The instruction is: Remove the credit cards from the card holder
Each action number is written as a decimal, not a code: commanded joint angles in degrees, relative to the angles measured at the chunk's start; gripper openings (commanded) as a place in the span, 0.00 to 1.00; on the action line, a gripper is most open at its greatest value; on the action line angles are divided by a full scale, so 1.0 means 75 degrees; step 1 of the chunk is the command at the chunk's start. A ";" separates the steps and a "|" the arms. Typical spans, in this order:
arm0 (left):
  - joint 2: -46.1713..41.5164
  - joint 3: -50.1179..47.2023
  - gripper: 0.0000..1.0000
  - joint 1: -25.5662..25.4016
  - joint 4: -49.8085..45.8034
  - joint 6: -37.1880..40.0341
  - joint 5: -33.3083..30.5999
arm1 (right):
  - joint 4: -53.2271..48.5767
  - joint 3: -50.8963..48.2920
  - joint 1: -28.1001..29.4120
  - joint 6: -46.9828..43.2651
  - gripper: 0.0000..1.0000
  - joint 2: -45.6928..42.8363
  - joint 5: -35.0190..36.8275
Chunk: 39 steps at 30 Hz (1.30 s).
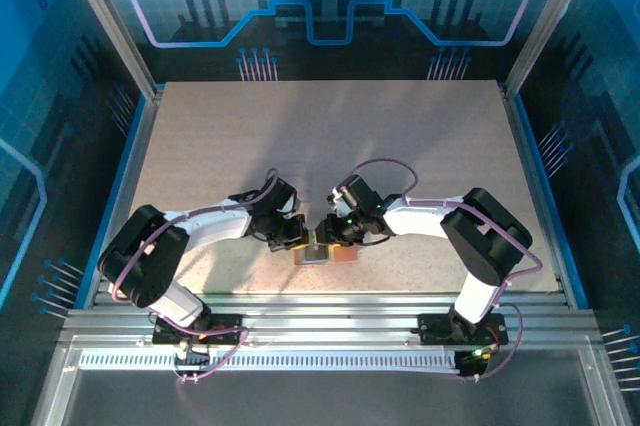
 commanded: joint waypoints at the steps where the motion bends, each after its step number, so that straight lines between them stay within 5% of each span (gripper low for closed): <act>1: 0.0125 -0.0230 0.00 0.0065 -0.0273 0.0176 -0.0149 | -0.0870 -0.0011 0.0086 -0.0245 0.30 -0.0072 0.0420; 39: -0.0340 0.0162 0.06 0.0121 -0.0612 0.0197 -0.0037 | -0.0709 0.0142 0.0050 0.0185 0.29 -0.0562 0.0166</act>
